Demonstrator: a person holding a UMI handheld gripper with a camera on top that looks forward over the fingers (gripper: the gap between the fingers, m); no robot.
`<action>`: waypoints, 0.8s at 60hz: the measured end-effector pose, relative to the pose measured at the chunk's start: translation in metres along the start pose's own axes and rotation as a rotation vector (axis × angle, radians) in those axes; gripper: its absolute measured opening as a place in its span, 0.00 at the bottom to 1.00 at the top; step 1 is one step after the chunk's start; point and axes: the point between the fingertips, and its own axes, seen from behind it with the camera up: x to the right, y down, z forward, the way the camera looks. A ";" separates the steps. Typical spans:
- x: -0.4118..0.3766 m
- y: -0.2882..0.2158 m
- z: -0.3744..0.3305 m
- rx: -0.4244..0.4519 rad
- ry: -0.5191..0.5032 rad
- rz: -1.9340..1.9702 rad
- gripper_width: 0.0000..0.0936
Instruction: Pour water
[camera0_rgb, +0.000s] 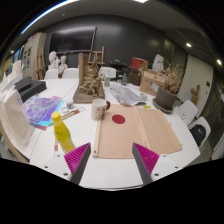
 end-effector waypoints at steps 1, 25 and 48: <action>-0.002 0.001 0.000 -0.001 -0.006 -0.001 0.92; -0.124 0.055 0.032 0.051 -0.170 -0.050 0.92; -0.200 0.023 0.132 0.193 -0.191 0.057 0.73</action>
